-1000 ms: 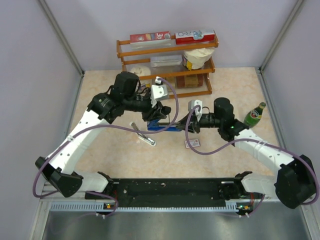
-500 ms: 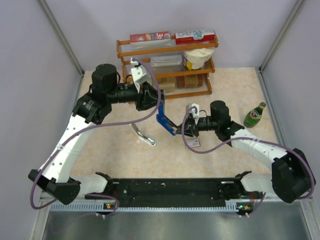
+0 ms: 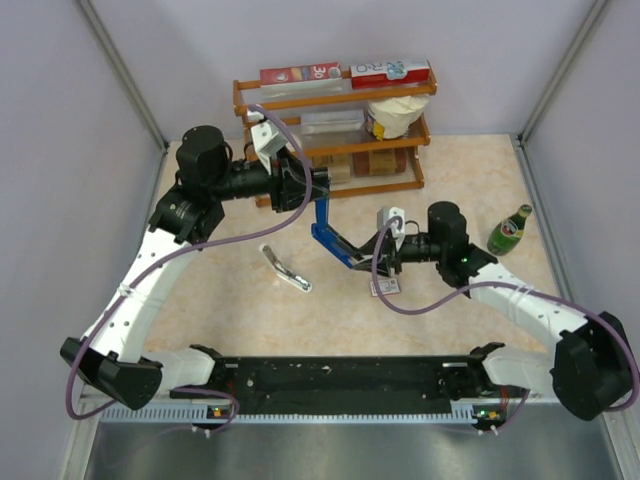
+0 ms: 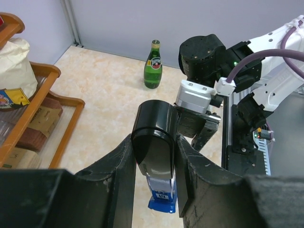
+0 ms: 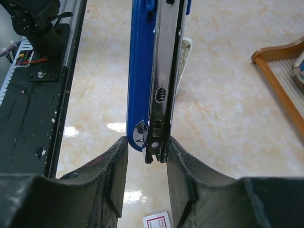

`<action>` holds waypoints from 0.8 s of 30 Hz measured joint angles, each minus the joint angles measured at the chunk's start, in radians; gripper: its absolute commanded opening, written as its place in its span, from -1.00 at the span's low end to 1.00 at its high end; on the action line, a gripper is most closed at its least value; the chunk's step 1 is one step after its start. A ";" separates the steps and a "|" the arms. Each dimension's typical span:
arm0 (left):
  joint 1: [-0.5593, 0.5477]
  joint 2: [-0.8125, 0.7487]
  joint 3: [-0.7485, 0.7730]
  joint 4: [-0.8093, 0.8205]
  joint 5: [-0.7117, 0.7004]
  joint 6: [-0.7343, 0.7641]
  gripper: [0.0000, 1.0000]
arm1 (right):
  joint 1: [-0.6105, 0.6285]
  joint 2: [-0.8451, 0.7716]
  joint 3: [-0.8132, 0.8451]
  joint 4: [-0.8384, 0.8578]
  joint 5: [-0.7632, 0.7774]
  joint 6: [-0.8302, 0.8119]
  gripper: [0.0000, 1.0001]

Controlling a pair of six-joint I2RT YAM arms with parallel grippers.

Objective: Load the staples into the stapler

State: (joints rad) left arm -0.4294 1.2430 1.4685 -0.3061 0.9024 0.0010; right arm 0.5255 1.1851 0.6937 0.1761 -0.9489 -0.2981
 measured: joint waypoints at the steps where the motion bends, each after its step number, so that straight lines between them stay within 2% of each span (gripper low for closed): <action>1: 0.002 0.000 -0.002 0.012 0.003 -0.005 -1.00 | 0.000 -0.016 0.000 -0.010 -0.002 -0.006 -0.13; 8: 0.003 -0.004 -0.011 0.067 0.030 -0.024 -1.00 | -0.005 -0.084 0.000 -0.047 -0.010 -0.016 -0.06; 14: 0.005 -0.006 -0.054 0.133 0.046 -0.082 -1.00 | -0.007 -0.084 -0.002 -0.028 -0.010 0.018 -0.46; 17: 0.011 -0.006 -0.089 0.230 0.066 -0.169 -1.00 | -0.006 -0.068 -0.042 0.076 -0.022 0.087 -0.59; 24: 0.060 0.001 -0.167 0.468 0.092 -0.392 -1.00 | -0.002 -0.017 -0.114 0.300 -0.026 0.230 -0.62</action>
State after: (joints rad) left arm -0.3695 1.2442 1.3010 0.1616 0.9947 -0.3912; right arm 0.5240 1.1679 0.5793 0.4763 -0.9745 -0.0681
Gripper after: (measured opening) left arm 0.377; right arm 0.220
